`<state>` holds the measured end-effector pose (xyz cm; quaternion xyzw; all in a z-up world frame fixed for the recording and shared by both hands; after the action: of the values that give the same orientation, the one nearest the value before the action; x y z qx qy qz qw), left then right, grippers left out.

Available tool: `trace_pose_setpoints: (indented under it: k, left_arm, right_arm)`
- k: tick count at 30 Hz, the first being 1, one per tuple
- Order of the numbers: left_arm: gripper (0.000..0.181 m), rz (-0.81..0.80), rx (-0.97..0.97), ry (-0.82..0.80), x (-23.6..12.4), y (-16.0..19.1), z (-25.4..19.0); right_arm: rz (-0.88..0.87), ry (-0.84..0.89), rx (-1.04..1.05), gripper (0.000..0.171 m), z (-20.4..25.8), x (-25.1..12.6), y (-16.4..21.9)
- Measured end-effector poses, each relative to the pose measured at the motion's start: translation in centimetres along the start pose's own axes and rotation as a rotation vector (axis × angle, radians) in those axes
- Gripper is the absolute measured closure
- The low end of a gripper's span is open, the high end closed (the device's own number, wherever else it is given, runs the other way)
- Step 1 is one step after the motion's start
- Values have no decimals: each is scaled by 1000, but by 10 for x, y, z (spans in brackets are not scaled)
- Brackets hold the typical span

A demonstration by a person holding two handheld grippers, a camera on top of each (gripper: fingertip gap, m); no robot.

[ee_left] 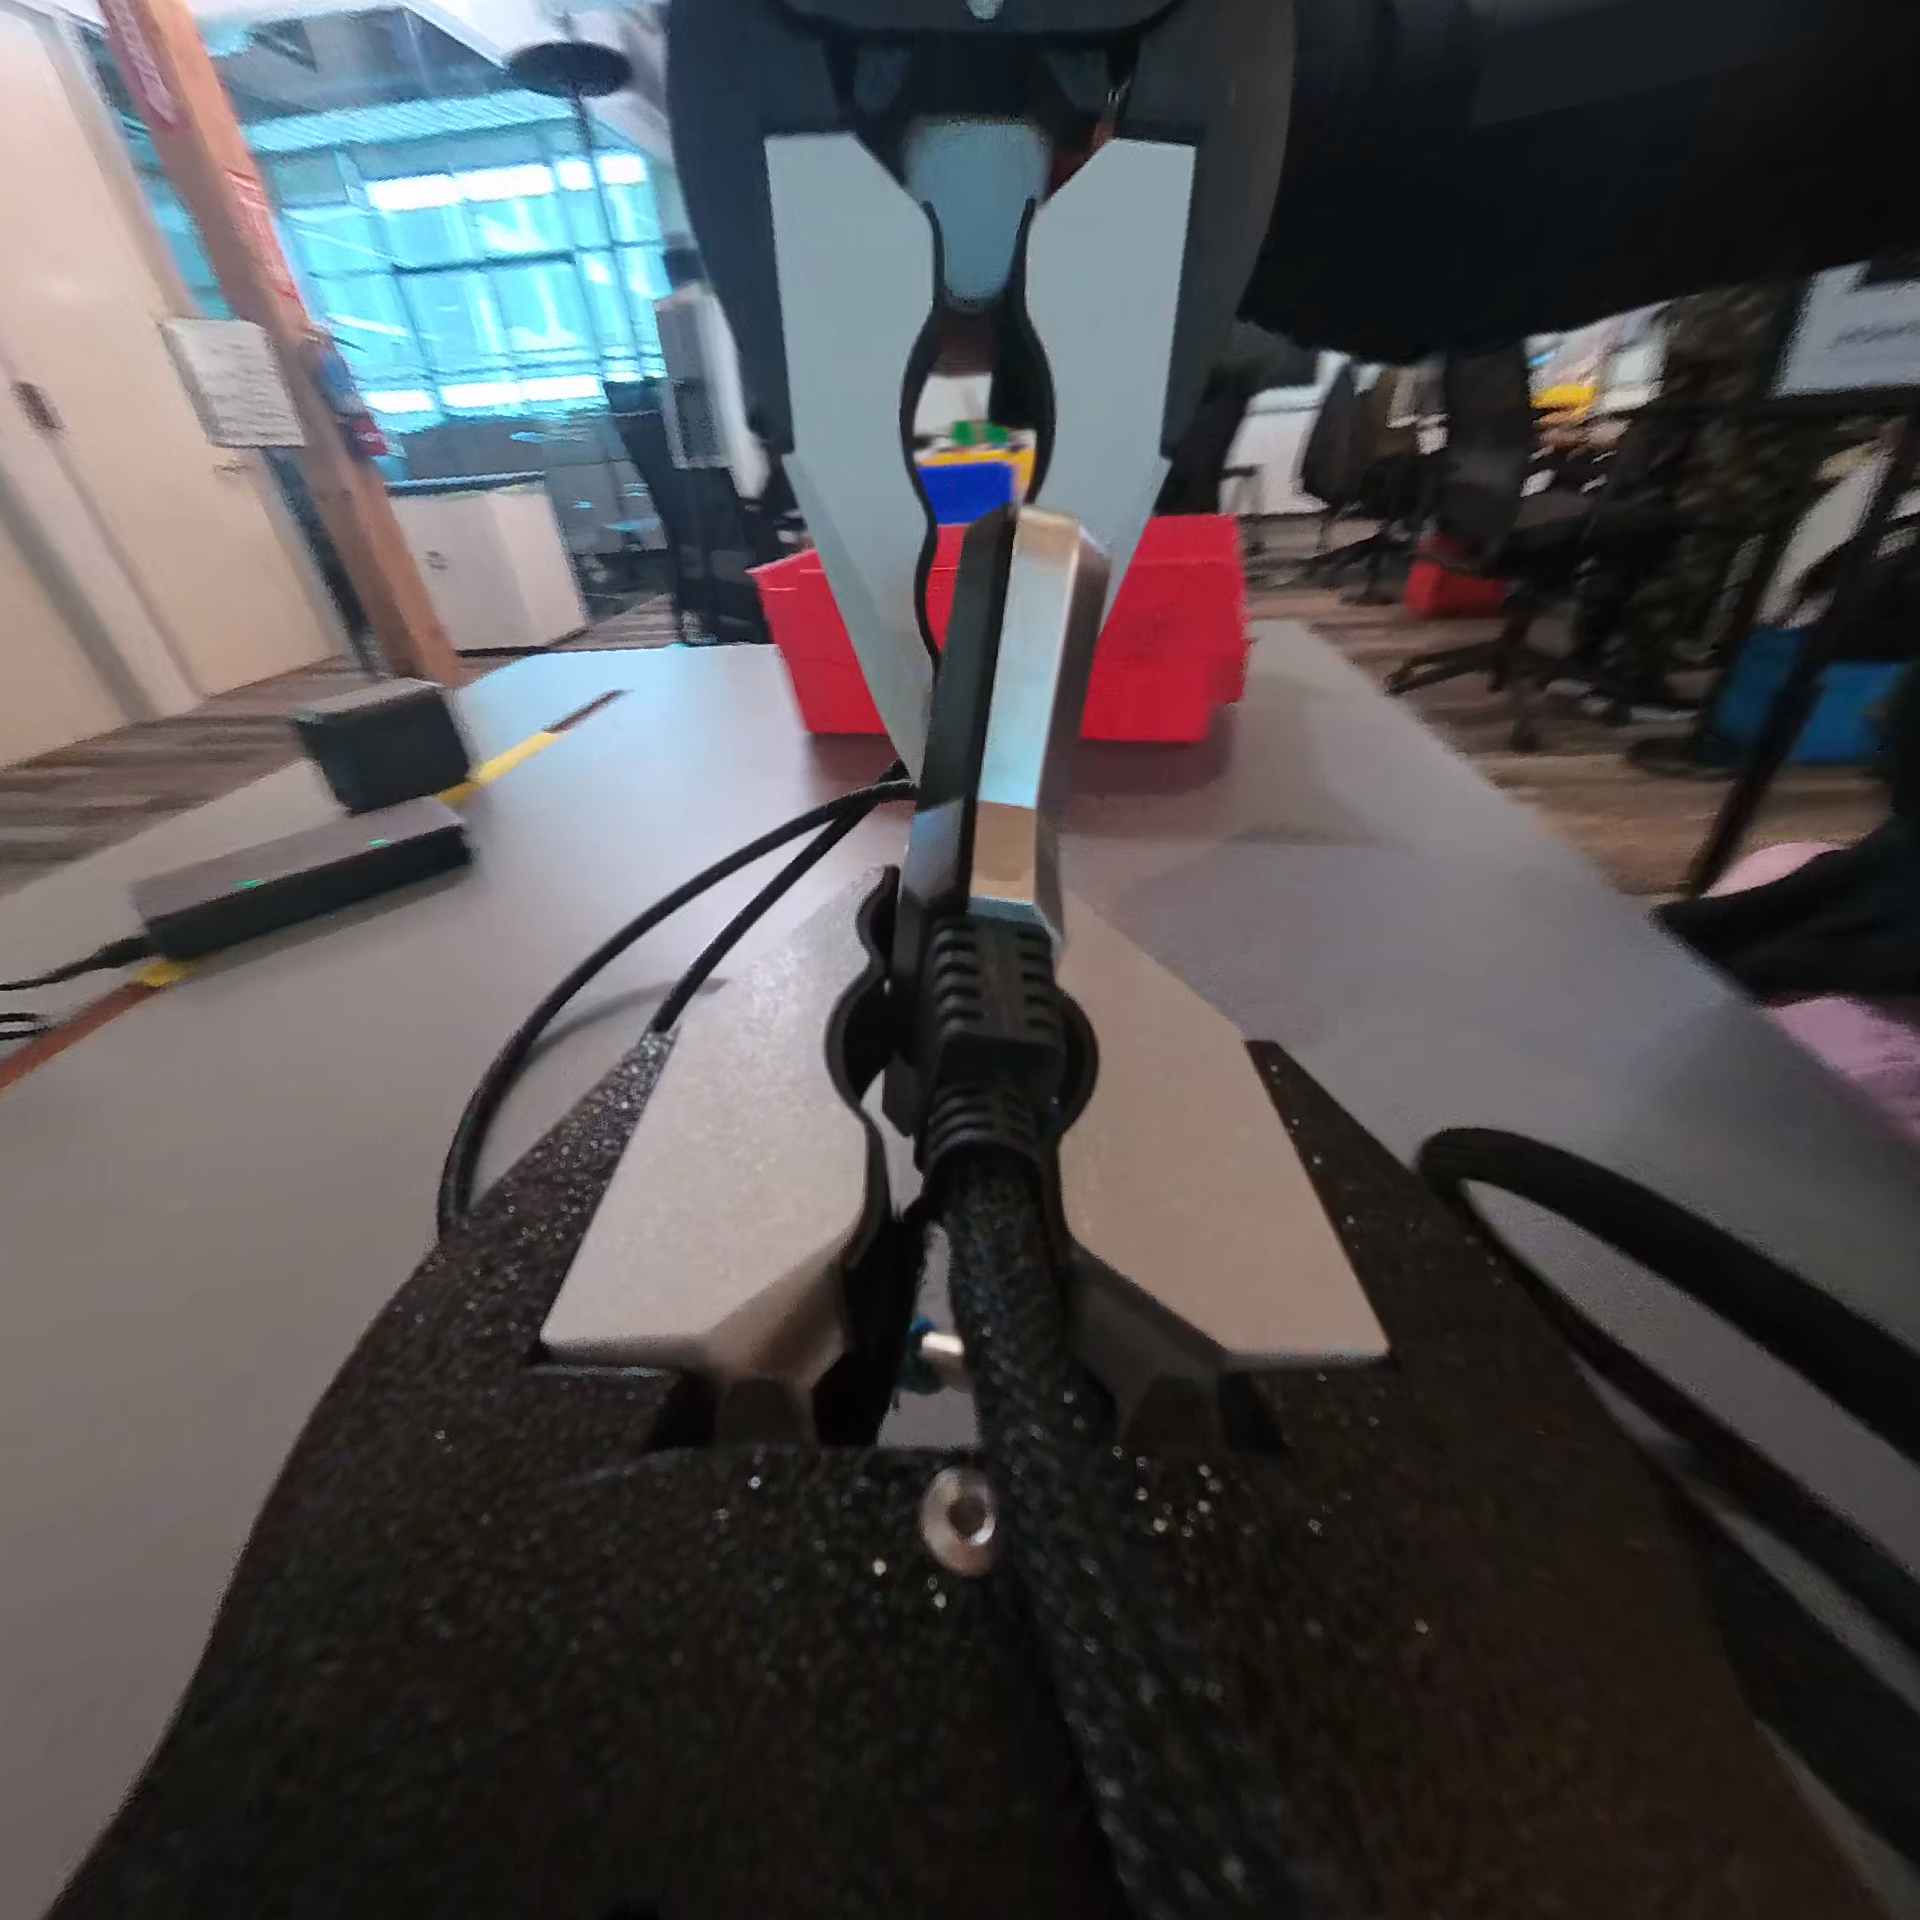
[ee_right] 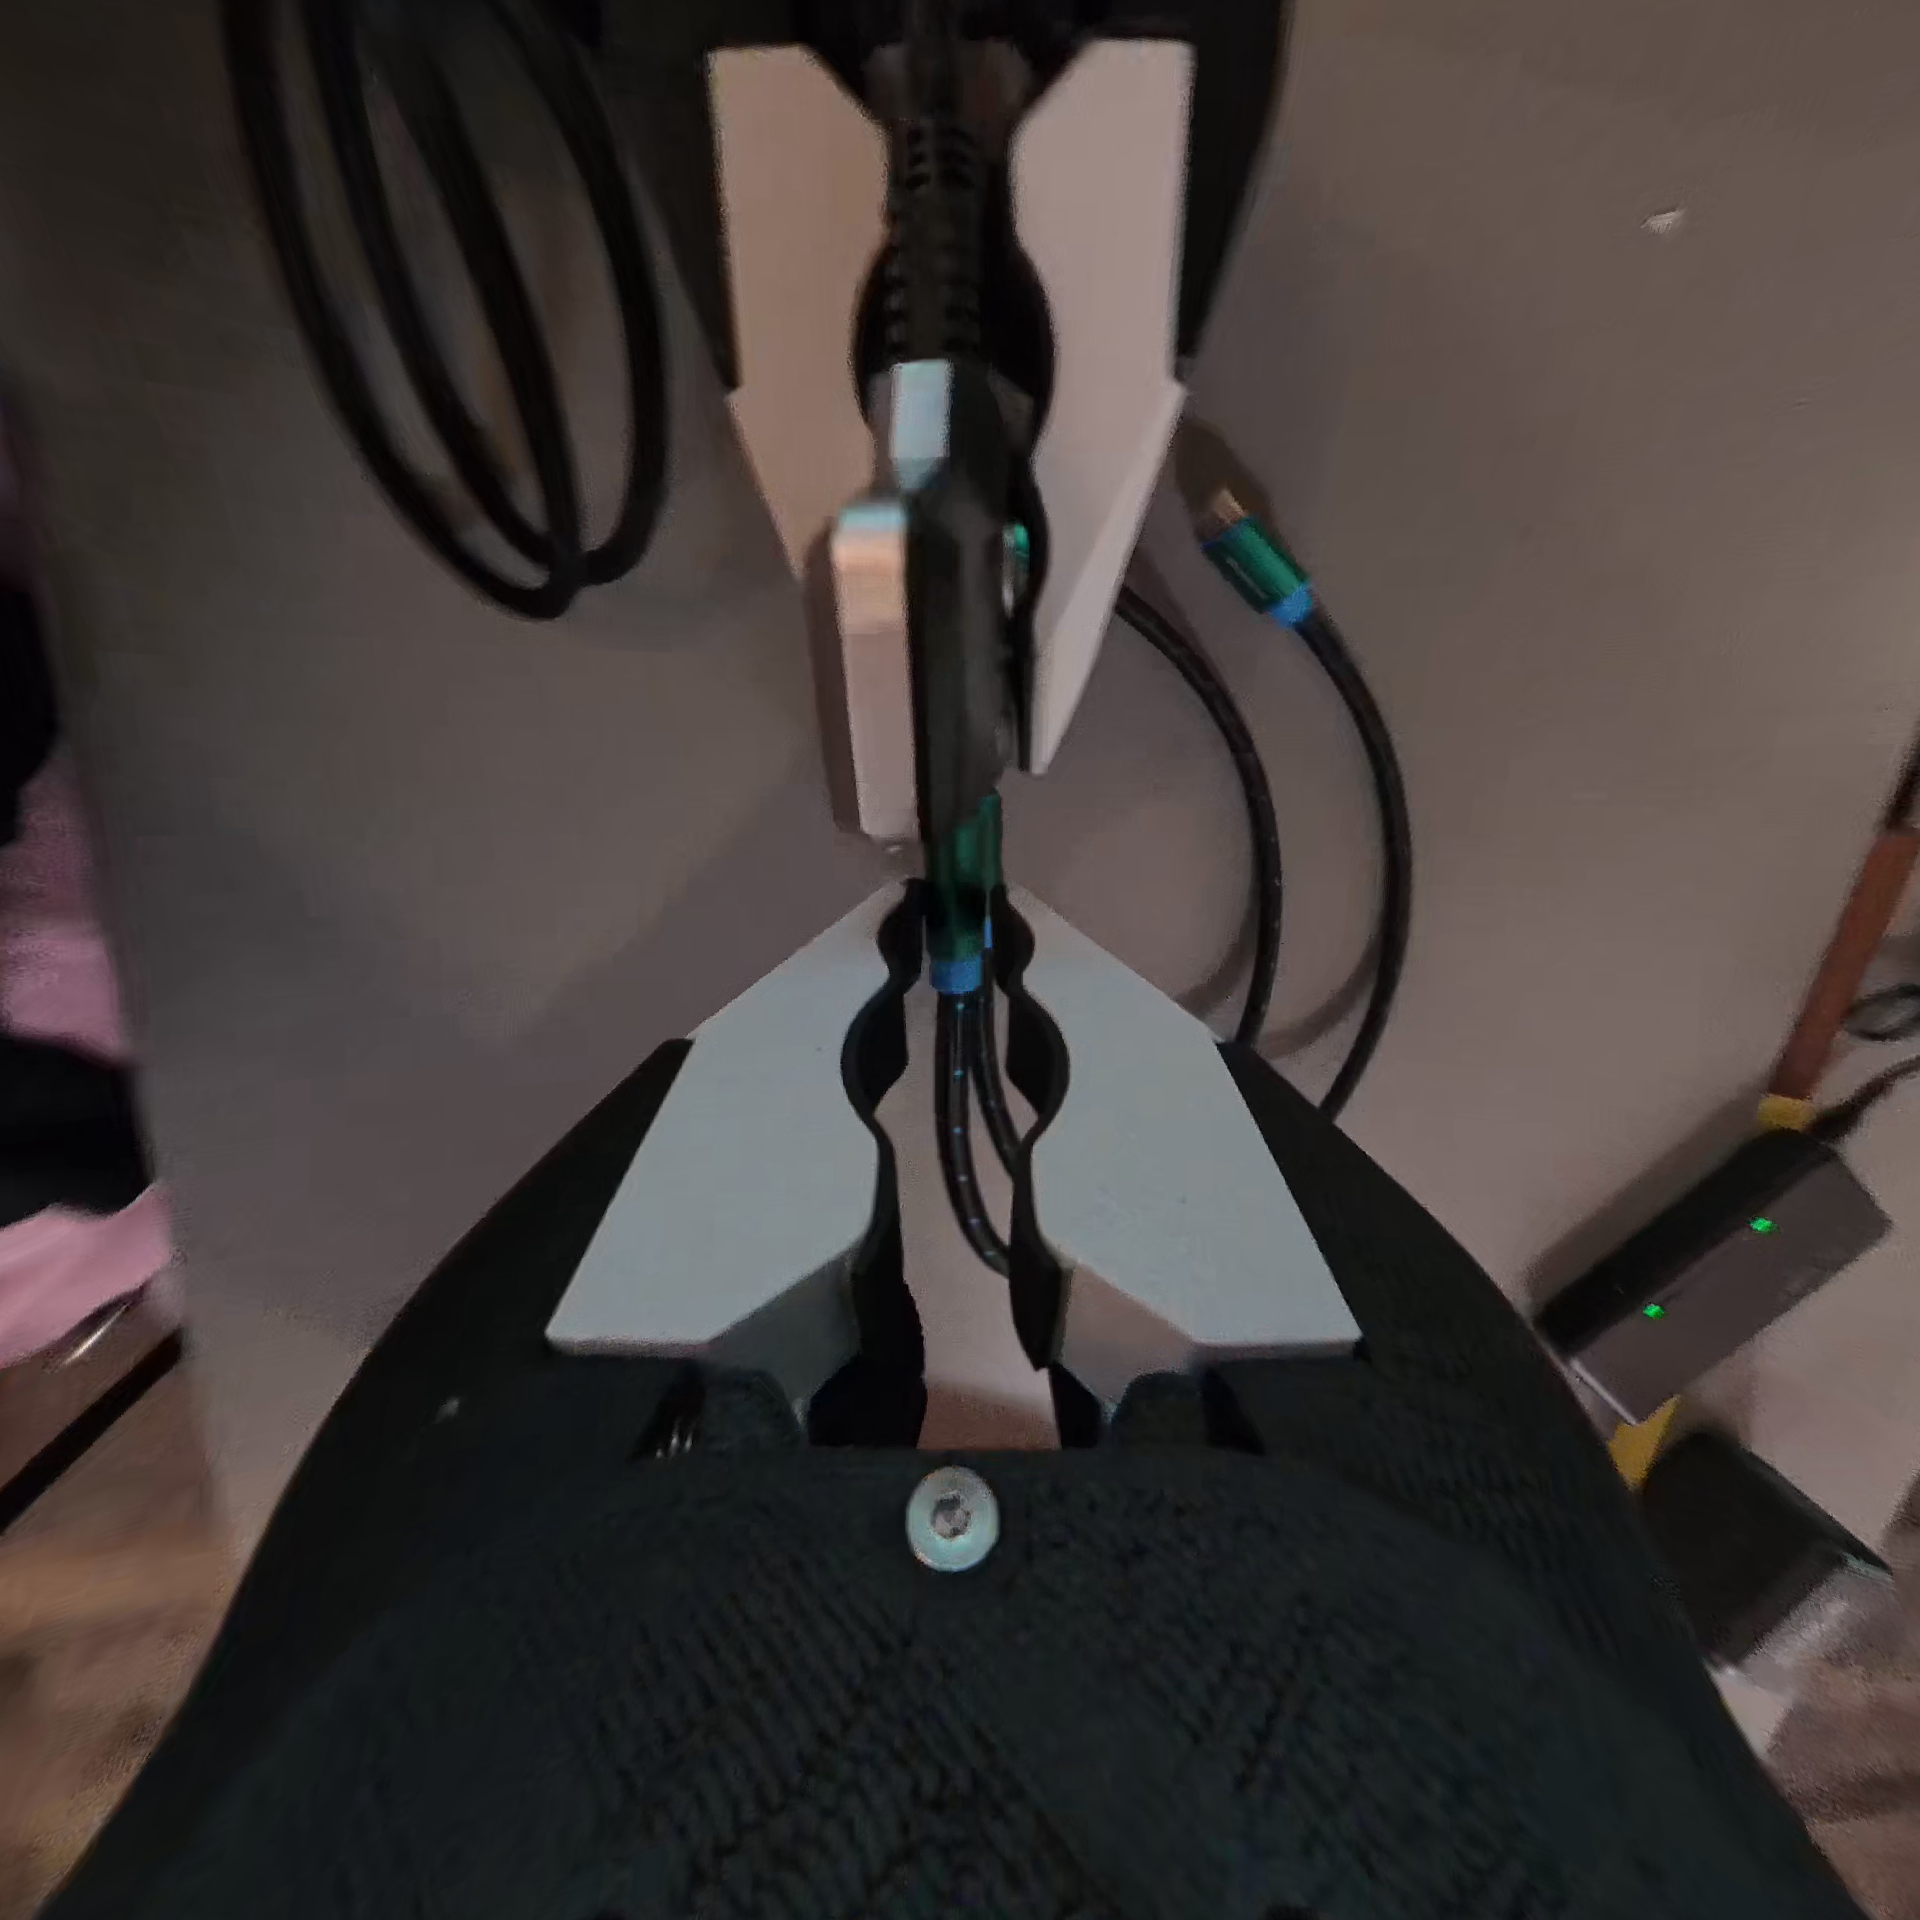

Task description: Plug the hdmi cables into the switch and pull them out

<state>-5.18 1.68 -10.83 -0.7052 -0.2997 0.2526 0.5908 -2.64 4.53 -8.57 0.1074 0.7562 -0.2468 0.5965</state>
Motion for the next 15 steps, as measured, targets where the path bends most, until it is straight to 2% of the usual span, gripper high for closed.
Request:
trace_pose_setpoints:
  k: [2,4,9,12,15]
  left_arm:
    - [161,-7,98,-111,-3,-2,9]
    - [161,3,205,-259,-8,-2,22]
    - [162,209,528,-593,-11,14,53]
    - [161,359,677,-644,0,29,61]
    - [161,428,796,-637,9,38,57]
  right_arm:
    - [-45,185,8,146,-16,-4,13]
    - [-134,428,8,141,-30,-14,26]
    - [-558,940,42,136,-21,-38,50]
    - [-654,1079,5,132,-9,-28,65]
    - [-640,1074,-147,109,6,4,63]
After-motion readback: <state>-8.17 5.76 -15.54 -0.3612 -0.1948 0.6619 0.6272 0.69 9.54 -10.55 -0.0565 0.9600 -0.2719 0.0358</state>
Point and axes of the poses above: each gripper's, where its closed fingertips meet, x out along the fingers, y out of its underside, z = x × y across the jaws, the point moved 2 cm from there along -x, back along the fingers, and after that the axes turned 14 degrees about -x, right-handed, at the moved point
